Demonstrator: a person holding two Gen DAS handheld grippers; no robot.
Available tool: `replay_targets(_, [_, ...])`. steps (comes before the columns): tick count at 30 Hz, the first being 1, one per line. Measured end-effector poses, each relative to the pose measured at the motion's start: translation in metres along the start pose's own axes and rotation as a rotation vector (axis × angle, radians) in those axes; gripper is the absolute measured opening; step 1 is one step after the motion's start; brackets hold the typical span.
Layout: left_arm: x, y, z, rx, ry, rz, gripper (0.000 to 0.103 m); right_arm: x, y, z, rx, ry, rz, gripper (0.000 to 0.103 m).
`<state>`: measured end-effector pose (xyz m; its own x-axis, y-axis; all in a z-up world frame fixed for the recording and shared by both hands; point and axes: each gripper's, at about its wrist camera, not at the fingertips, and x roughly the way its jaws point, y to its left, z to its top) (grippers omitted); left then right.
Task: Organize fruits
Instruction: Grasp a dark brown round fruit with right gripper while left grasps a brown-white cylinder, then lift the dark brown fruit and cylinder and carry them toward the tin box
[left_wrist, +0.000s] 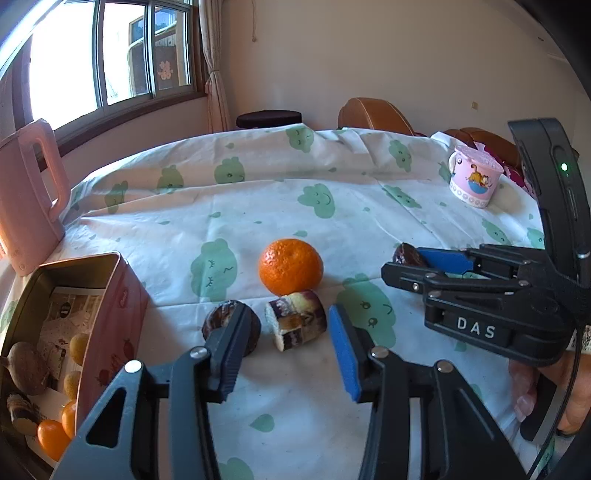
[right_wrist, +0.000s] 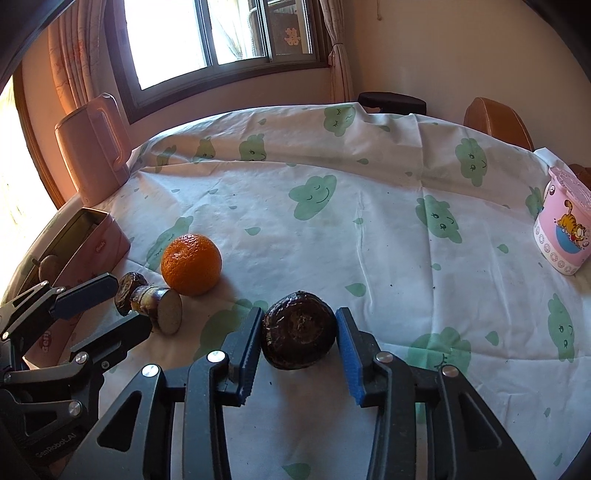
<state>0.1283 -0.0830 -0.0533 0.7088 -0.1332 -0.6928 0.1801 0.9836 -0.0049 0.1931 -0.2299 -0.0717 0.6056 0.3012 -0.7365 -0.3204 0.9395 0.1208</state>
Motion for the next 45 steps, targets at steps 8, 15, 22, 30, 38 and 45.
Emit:
replay_targets(8, [0.009, -0.014, 0.004, 0.039, 0.022, 0.031, 0.042, -0.001, 0.004, 0.001, -0.022, -0.009, -0.03, 0.042])
replay_targets(15, [0.01, -0.017, 0.005, 0.056, 0.018, 0.047, 0.033, -0.002, 0.006, 0.001, -0.029, -0.018, -0.025, 0.042])
replay_targets(22, [-0.001, -0.023, 0.005, 0.086, -0.039, 0.081, 0.033, -0.013, 0.005, -0.001, -0.03, -0.071, -0.02, 0.042])
replay_targets(30, [-0.01, -0.017, 0.004, 0.056, -0.088, 0.084, 0.033, -0.019, 0.008, -0.001, -0.043, -0.106, -0.018, 0.042])
replay_targets(38, [-0.016, -0.011, 0.004, 0.026, -0.117, 0.082, 0.033, -0.031, 0.011, -0.003, -0.055, -0.166, -0.014, 0.042])
replay_targets(45, [-0.022, -0.008, 0.002, 0.009, -0.148, 0.085, 0.033, -0.037, 0.012, -0.005, -0.059, -0.198, -0.007, 0.042])
